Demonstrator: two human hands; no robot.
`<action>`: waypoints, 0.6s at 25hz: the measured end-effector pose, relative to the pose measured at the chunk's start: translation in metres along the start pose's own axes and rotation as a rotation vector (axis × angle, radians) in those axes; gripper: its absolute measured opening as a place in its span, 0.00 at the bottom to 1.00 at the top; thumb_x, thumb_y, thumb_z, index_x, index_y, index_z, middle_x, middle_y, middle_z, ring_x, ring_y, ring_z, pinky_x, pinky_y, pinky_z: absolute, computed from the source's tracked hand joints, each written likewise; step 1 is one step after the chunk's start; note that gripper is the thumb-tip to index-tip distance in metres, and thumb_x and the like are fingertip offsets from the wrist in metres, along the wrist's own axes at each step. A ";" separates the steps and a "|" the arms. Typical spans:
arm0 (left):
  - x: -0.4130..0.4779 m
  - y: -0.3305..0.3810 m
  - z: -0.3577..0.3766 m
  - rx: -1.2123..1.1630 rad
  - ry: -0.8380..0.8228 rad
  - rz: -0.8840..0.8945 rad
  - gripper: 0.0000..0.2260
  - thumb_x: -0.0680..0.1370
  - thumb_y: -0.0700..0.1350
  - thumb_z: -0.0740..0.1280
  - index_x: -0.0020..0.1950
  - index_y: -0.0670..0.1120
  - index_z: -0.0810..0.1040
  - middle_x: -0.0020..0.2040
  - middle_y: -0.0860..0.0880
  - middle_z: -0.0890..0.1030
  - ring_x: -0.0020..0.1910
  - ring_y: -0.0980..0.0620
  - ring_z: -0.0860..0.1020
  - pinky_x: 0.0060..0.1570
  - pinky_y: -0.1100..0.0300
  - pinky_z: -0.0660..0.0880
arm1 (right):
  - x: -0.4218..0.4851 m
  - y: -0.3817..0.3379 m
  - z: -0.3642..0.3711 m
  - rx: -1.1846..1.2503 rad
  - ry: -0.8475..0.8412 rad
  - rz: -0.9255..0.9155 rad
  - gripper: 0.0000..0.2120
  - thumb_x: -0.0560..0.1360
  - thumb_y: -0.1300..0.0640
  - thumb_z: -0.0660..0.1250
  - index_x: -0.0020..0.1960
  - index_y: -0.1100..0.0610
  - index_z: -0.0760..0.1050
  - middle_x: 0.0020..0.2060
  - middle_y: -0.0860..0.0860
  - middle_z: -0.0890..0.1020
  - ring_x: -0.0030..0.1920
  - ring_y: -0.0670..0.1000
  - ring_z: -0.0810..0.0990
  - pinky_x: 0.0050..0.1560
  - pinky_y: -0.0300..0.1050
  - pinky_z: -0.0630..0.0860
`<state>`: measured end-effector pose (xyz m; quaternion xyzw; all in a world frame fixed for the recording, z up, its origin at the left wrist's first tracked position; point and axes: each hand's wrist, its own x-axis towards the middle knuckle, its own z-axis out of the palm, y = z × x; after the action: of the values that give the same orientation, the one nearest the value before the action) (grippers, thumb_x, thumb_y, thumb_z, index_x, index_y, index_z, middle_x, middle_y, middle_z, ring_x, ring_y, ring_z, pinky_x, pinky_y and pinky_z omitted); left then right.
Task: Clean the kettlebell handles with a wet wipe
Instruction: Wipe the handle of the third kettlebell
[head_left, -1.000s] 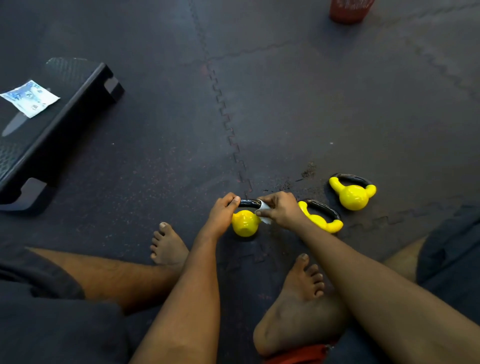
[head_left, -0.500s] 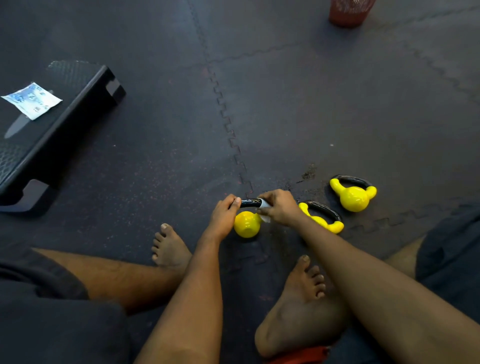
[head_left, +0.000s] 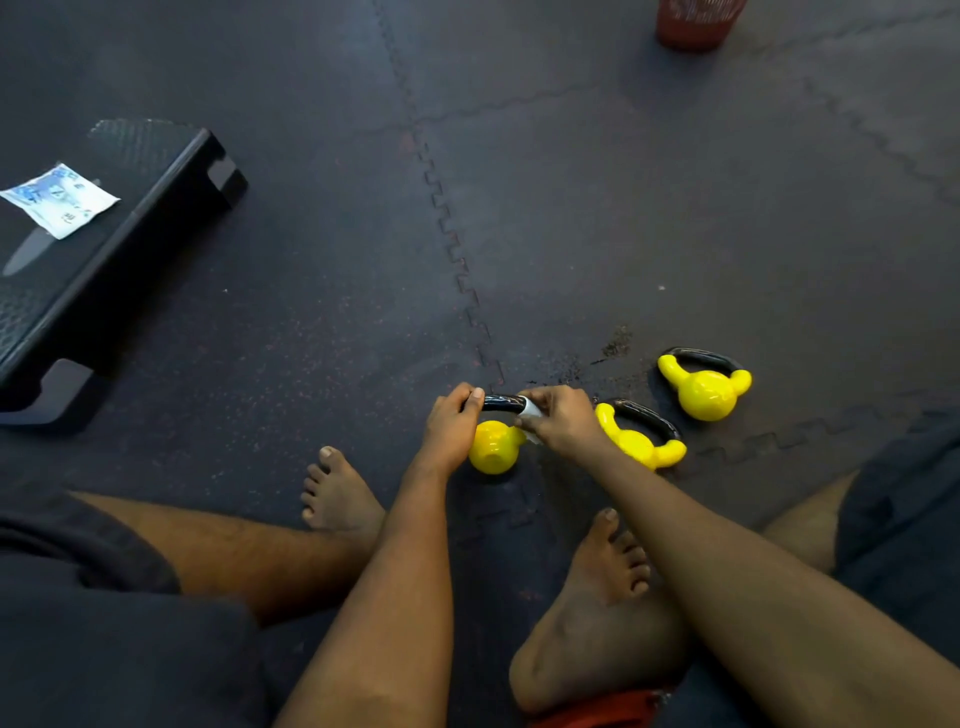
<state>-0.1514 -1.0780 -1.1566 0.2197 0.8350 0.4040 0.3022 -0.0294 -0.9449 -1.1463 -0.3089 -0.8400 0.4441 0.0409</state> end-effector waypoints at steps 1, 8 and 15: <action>-0.002 0.003 0.002 0.010 0.014 -0.008 0.12 0.82 0.53 0.57 0.41 0.52 0.72 0.46 0.42 0.74 0.46 0.45 0.73 0.41 0.56 0.65 | -0.003 -0.001 0.009 -0.040 0.114 0.011 0.10 0.71 0.58 0.72 0.52 0.53 0.83 0.38 0.53 0.83 0.41 0.50 0.79 0.39 0.41 0.66; -0.010 0.012 0.008 0.087 0.014 0.004 0.11 0.83 0.54 0.55 0.44 0.52 0.70 0.47 0.43 0.73 0.46 0.48 0.71 0.45 0.56 0.65 | -0.026 -0.012 0.047 -0.204 0.505 0.124 0.08 0.77 0.58 0.64 0.54 0.54 0.78 0.40 0.53 0.72 0.39 0.53 0.70 0.39 0.46 0.69; -0.005 0.003 0.008 0.079 0.018 -0.016 0.11 0.82 0.55 0.55 0.43 0.54 0.70 0.46 0.41 0.76 0.45 0.44 0.75 0.36 0.57 0.64 | -0.015 -0.010 0.054 -0.180 0.568 0.090 0.10 0.73 0.57 0.70 0.54 0.56 0.77 0.47 0.53 0.78 0.49 0.56 0.75 0.47 0.50 0.73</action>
<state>-0.1419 -1.0751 -1.1562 0.2212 0.8546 0.3703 0.2891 -0.0408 -0.9967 -1.1678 -0.4599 -0.8164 0.2653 0.2270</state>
